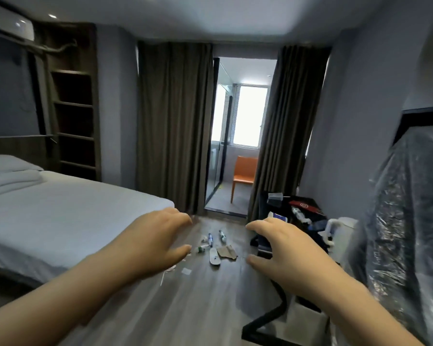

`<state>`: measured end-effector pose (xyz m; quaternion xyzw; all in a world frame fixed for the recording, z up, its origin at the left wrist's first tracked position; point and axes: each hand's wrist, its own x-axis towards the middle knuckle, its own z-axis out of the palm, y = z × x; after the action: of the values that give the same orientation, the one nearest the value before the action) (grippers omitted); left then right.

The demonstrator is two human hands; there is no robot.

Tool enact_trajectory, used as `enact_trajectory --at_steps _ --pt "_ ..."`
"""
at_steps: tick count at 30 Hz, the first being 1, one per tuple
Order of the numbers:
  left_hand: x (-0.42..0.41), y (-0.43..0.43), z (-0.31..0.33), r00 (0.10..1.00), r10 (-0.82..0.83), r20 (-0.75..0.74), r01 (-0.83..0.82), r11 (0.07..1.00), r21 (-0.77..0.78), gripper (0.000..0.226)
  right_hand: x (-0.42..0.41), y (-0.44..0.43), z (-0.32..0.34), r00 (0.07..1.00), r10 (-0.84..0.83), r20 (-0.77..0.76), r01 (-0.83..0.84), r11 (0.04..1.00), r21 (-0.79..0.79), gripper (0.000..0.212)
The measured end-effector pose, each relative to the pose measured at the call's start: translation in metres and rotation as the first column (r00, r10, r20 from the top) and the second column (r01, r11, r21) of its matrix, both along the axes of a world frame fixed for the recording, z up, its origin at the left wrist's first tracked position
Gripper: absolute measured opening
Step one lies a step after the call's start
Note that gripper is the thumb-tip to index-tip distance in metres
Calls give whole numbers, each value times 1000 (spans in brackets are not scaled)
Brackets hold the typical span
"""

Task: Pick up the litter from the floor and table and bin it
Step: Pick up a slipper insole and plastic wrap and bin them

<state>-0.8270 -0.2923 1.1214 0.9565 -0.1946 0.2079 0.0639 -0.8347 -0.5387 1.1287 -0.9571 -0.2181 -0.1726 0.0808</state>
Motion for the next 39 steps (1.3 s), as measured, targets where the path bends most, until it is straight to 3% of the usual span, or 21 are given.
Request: enact_trajectory --at_steps 8,12,29,39 --pt "103 58 -39 995 29 -92 -32 999 -27 42 113 48 -32 995 -1 -97 1 1000 -9 52" --pt "161 71 -53 991 72 -117 -75 997 -19 38 177 60 -51 992 -13 -125 11 1000 -23 41" --pt "425 109 -95 946 176 -272 -199 978 -62 31 471 86 -106 969 40 -245 -41 999 1 48" --pt "604 164 -151 933 119 -340 -156 984 -83 35 637 137 -151 941 12 -339 -20 1000 -21 49"
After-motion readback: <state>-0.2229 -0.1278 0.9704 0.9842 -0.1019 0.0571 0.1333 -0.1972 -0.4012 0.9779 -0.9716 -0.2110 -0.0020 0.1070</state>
